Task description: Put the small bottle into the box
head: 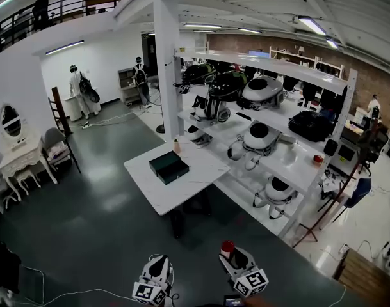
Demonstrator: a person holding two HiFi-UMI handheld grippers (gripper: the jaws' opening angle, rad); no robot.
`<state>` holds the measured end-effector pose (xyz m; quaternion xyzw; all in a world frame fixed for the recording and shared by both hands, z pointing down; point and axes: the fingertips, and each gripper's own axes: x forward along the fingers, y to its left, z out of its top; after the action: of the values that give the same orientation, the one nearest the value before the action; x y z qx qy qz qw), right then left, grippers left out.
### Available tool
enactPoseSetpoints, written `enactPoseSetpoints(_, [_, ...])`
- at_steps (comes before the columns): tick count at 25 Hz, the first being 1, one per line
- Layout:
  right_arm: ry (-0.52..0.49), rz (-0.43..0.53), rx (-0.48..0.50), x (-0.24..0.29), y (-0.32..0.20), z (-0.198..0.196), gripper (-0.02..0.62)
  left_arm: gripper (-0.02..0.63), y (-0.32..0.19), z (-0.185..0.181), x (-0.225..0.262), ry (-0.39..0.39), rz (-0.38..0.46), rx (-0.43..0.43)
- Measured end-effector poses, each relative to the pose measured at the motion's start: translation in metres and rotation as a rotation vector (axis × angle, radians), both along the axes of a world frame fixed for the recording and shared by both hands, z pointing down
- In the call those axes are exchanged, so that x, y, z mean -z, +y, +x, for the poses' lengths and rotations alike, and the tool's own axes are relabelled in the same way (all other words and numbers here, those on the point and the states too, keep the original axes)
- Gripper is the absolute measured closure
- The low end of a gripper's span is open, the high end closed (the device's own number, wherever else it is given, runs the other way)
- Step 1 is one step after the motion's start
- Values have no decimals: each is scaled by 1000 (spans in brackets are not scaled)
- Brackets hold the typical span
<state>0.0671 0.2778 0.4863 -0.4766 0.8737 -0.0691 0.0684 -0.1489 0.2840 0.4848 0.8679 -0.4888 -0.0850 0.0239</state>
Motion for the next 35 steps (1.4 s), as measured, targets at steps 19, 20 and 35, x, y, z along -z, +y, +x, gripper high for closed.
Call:
enactPoseSetpoints(19, [-50, -4, -4, -22, 12, 77, 364, 589, 29, 82, -12, -17, -55, -54])
enactPoseSetpoints(20, [-43, -5, -3, -25, 13, 81, 362, 589, 29, 85, -13, -16, -57, -53])
enactPoseSetpoints(35, [-23, -20, -38, -41, -9, 111, 365, 589, -3, 115, -25, 20, -88, -100])
